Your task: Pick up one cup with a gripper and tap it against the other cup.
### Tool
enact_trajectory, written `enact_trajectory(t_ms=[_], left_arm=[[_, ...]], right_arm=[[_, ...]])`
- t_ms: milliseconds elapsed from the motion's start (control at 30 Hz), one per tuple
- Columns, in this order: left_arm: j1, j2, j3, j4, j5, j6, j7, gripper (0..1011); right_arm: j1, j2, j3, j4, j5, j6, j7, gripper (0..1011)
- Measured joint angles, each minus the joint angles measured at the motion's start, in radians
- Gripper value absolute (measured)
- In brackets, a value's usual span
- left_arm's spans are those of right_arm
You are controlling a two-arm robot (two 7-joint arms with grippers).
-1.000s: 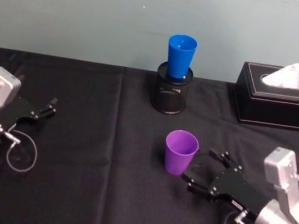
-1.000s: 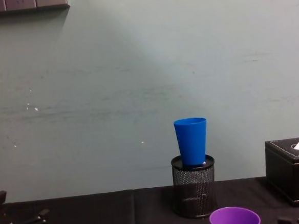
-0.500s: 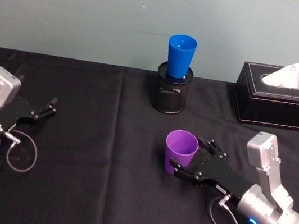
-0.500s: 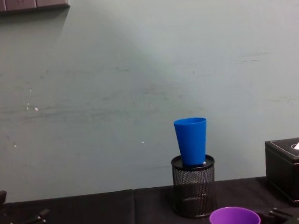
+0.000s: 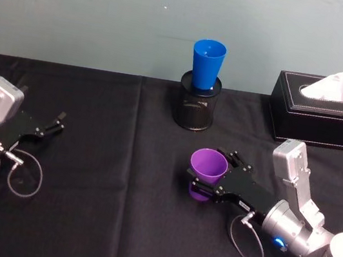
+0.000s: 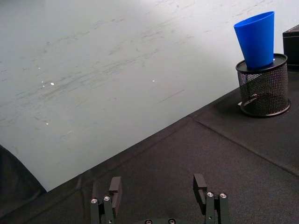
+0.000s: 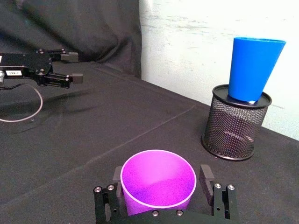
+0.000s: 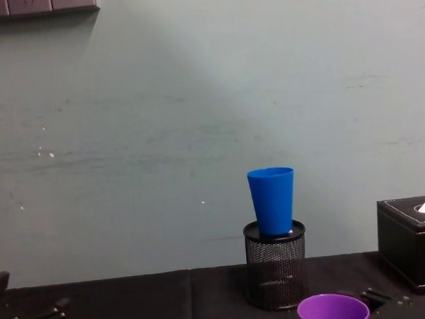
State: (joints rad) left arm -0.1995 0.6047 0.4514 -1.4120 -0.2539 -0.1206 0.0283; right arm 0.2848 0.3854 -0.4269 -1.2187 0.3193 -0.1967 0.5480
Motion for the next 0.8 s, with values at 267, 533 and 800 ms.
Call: enact_trajectory(t_ms=[267, 533, 800], left_arm=[[0.000, 0.000, 0.000, 0.000, 0.000, 0.000, 0.000, 1000], [0.000, 0.000, 0.000, 0.000, 0.000, 0.000, 0.000, 1000], [0.000, 0.000, 0.000, 0.000, 0.000, 0.000, 0.000, 1000]], right_arm=[[0.001, -0.002, 0.001, 0.002, -0.001, 0.003, 0.001, 1000], [0.001, -0.001, 0.001, 0.000, -0.001, 0.002, 0.001, 893], [0.000, 0.000, 0.001, -0.001, 0.000, 0.000, 0.000, 778]])
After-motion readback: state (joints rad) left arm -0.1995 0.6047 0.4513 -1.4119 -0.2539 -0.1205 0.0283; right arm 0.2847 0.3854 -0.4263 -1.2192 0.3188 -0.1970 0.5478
